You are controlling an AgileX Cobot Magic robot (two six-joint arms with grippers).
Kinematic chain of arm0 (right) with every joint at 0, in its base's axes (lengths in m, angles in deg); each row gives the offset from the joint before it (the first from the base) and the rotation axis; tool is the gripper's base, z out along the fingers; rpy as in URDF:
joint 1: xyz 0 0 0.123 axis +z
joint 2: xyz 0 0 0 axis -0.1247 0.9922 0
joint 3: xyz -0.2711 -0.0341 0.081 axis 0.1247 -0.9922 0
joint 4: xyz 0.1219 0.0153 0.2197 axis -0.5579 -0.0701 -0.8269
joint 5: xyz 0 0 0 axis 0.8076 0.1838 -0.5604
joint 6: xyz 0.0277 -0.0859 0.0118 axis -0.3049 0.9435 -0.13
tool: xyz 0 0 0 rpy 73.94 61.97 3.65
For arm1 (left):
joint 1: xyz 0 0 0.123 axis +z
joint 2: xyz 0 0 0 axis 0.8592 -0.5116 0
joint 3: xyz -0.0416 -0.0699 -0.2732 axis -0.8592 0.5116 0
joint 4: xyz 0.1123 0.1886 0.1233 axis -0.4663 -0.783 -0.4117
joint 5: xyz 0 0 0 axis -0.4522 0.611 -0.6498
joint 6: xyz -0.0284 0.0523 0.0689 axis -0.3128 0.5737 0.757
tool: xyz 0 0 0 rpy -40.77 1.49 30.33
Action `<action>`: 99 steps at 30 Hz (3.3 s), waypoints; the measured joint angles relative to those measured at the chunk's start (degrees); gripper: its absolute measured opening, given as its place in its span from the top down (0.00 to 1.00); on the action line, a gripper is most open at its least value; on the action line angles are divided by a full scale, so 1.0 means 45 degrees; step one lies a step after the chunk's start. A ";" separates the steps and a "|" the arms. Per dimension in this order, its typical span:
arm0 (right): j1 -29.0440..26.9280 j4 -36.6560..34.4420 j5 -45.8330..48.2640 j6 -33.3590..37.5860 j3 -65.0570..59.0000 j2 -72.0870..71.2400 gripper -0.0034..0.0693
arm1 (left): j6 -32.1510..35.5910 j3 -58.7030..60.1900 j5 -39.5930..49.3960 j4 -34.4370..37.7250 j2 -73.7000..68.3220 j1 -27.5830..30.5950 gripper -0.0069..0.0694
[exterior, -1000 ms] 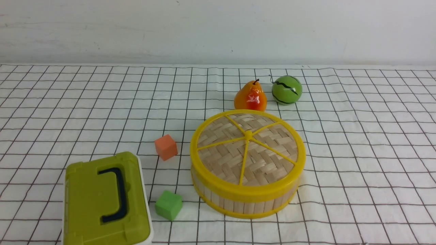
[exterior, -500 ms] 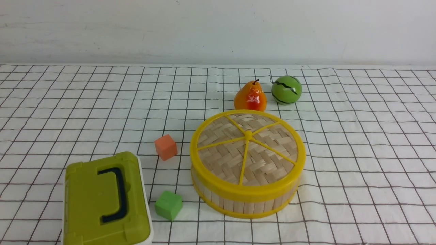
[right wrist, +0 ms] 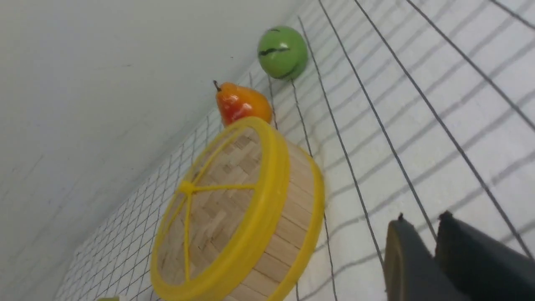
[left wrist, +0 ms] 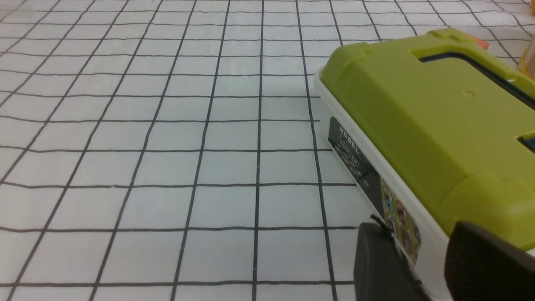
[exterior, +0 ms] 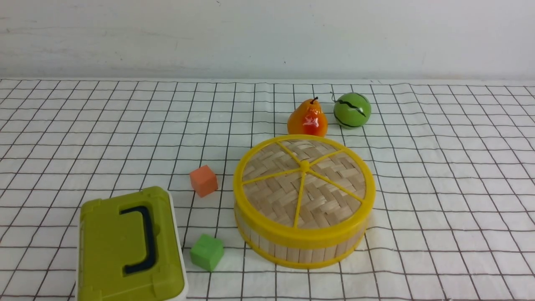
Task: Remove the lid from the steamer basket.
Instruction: Use the right arm to lift the lid of the steamer, then use the right arm to place the steamer lid on the table
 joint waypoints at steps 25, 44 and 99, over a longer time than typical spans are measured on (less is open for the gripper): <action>0.4682 0.4781 1.0962 0.8078 1.5922 1.5527 0.97 | 0.0000 0.0000 0.0000 0.0000 0.0000 0.0000 0.60; 0.6907 0.5344 1.0982 0.7383 2.2281 2.3841 0.35 | -0.0001 0.0000 0.0000 0.0000 0.0000 0.0000 0.60; 0.0515 0.6756 0.5226 0.5052 1.5167 2.2045 0.81 | -0.0001 0.0000 0.0000 0.0000 0.0000 0.0000 0.60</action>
